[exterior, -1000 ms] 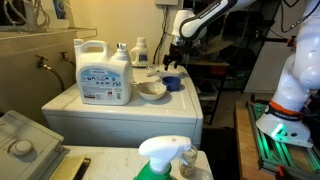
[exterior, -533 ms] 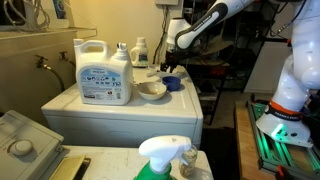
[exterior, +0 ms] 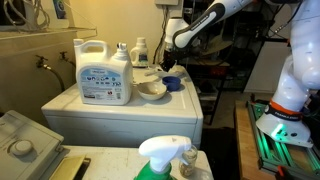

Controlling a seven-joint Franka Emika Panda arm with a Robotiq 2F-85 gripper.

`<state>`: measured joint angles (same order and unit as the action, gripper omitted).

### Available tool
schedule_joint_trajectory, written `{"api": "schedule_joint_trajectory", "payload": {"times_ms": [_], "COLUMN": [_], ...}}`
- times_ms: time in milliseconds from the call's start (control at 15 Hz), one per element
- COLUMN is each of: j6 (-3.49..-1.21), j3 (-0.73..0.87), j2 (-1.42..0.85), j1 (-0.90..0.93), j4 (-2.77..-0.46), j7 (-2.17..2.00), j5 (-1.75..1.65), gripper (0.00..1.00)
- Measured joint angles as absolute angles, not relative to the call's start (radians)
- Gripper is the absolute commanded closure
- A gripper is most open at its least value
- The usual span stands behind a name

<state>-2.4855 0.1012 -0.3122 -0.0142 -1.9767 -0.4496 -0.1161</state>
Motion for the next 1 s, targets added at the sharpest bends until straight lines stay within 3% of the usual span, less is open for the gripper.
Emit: {"api": "schedule_joint_trajectory", "payload": {"times_ms": [400, 667, 1000], "j6": [-2.431, -2.279, -2.170], "j3": [0.086, -0.001, -0.130], "j2": [-0.141, 0.034, 0.044], "j1": [-0.010, 0.032, 0.128], "j4": [-2.028, -2.121, -2.117], "j7": [-0.360, -0.252, -0.194], "j5": [-0.106, -0.100, -0.097], "gripper": [0.97, 0.97, 0.97]}}
